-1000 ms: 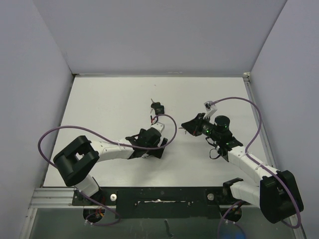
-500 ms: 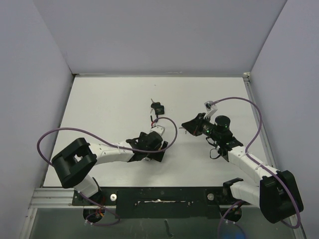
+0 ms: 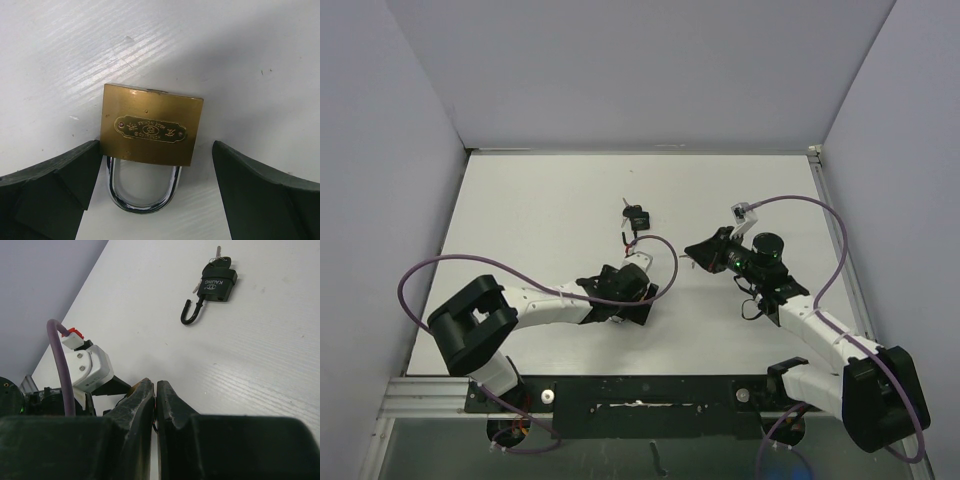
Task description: Unlock with the key
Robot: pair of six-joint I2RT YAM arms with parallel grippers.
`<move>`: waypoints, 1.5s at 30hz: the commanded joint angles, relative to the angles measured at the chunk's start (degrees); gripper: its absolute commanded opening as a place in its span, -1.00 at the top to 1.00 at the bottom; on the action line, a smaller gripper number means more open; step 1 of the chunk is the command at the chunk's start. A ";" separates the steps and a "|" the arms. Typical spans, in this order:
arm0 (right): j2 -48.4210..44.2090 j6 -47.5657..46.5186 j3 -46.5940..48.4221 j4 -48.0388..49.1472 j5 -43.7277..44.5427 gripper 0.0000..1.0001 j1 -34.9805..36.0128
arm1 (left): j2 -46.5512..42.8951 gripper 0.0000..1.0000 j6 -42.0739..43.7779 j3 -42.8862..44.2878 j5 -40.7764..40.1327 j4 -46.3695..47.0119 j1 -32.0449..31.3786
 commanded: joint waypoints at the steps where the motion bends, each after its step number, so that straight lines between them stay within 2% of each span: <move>1: -1.16 -0.55 0.11 2.65 -0.38 1.00 -0.32 | 3.18 -0.86 -0.78 -2.07 3.68 -6.65 1.01; 22: -0.66 -0.55 0.24 2.83 -0.39 1.00 -0.31 | 3.44 -0.85 0.14 -3.02 5.66 -4.65 3.60; 34: -0.49 -0.50 0.17 2.96 -0.50 1.00 -0.31 | 5.81 -0.59 1.18 -2.38 6.14 -3.61 2.85; 38: -0.61 -0.63 0.18 2.75 -0.37 1.00 -0.31 | 6.44 -0.36 1.20 -2.48 6.68 -3.01 2.66; 43: -0.42 -0.63 0.17 2.83 -0.31 1.00 -0.31 | 6.04 0.29 0.95 -2.76 7.26 -3.13 2.44; 45: -0.26 -0.63 0.17 2.91 -0.32 1.00 -0.35 | 5.47 0.62 0.84 -3.11 7.36 -3.12 2.48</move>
